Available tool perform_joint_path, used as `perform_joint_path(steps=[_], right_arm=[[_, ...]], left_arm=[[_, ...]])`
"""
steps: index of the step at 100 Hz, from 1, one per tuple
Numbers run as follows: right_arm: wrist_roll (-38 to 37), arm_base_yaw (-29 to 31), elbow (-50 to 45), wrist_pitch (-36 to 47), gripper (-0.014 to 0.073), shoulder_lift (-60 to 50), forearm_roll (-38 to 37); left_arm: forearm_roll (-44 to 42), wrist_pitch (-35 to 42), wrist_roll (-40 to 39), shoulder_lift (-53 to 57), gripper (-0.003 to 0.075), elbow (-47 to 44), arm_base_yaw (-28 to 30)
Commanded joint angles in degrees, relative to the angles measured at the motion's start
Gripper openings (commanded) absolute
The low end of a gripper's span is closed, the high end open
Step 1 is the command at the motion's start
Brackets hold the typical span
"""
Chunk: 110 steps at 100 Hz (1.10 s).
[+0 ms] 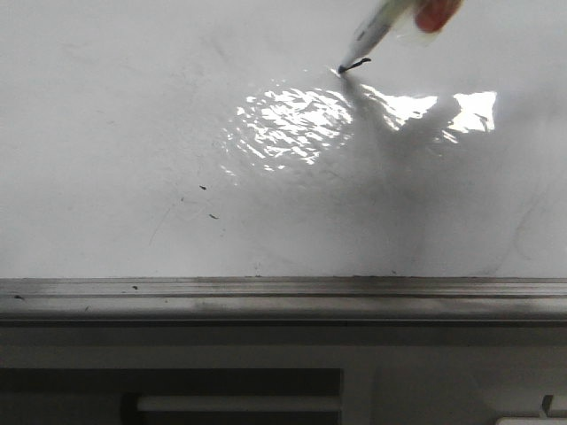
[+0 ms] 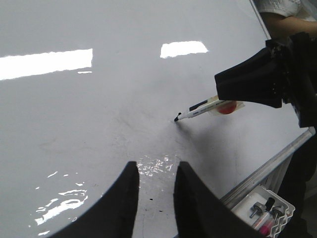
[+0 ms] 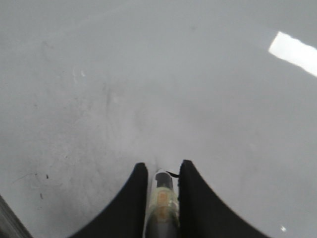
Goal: Write number 9 on whiteboard
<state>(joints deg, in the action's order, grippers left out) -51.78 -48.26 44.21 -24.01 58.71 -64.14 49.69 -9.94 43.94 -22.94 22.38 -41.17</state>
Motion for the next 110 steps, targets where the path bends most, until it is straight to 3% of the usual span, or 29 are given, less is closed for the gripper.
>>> perform_joint_path(steps=[1,12,29,50,69,91,110], right_arm=[[-0.32,0.49,1.45,2.61,-0.0042,0.94,-1.09],[-0.32,0.22,1.45,3.55,-0.0041,1.59,2.32],[0.44,-1.38,1.45,-7.83,-0.0057,0.46,4.33],[2.95,-1.5,1.56,-12.2,-0.0069,-2.07,6.29],[2.95,-1.27,2.53,-8.45,-0.0069,-1.83,3.38],[2.95,-1.27,5.67,-12.14,-0.0069,-0.31,0.8],[2.95,-1.27,5.67,-13.04,-0.0069,-0.31,4.69]], left_arm=[[1.12,3.02,-0.49,-0.29,0.015,1.6,0.05],[1.12,3.02,-0.49,-0.29,0.015,1.6,0.05],[1.12,3.02,-0.49,-0.29,0.015,1.6,0.05],[1.12,3.02,-0.49,-0.29,0.015,1.6,0.05],[1.12,3.02,-0.49,-0.29,0.0146,1.6,0.05],[1.12,3.02,-0.49,-0.29,0.0146,1.6,0.05],[1.12,3.02,-0.49,-0.29,0.0147,1.6,0.05]])
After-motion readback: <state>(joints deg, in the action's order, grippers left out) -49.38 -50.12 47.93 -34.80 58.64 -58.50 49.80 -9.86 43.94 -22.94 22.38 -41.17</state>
